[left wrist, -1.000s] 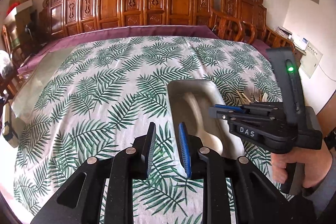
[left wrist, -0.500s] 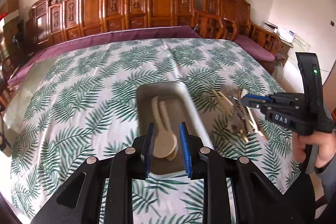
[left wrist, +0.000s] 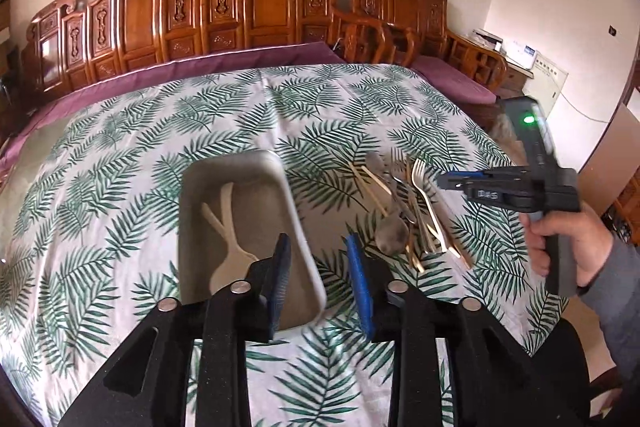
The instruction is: Organize utensils
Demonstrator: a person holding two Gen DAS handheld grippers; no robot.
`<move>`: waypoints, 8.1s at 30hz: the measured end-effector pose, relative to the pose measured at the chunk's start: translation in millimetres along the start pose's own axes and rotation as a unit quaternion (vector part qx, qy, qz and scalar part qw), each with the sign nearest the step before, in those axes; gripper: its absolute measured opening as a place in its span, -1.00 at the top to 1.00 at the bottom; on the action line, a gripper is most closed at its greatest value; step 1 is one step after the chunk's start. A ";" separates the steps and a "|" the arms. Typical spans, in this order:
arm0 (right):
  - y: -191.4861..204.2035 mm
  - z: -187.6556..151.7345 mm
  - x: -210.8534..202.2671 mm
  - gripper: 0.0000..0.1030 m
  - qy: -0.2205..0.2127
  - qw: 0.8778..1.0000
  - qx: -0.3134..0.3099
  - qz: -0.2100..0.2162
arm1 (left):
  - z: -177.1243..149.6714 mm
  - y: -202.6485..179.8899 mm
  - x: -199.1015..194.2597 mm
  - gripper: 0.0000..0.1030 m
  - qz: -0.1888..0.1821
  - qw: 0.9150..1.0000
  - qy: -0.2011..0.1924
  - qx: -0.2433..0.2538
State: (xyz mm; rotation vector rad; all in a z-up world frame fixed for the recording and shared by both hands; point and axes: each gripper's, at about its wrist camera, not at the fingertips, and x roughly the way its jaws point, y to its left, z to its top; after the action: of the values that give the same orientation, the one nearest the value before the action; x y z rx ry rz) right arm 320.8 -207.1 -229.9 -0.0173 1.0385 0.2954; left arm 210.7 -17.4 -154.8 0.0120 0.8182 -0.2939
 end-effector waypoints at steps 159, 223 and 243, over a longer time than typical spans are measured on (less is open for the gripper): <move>220.5 46.6 8.3 0.86 0.000 0.990 -0.093 0.108 | -37.0 134.0 -62.9 0.26 0.129 0.987 -0.039 -0.087; 27.2 7.0 41.5 0.57 0.042 0.999 -0.015 0.023 | -26.8 -15.9 11.8 -0.28 0.035 0.999 -0.001 0.026; 24.4 -7.7 30.8 0.83 0.067 0.997 -0.028 0.037 | -18.2 -37.4 30.9 -0.28 0.030 0.998 0.013 0.046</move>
State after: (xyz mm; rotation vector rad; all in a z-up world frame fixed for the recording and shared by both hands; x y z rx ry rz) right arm 322.7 -177.7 -257.0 -0.0498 1.1654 0.3951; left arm 207.8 -58.9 -185.7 0.1269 0.8273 -0.2744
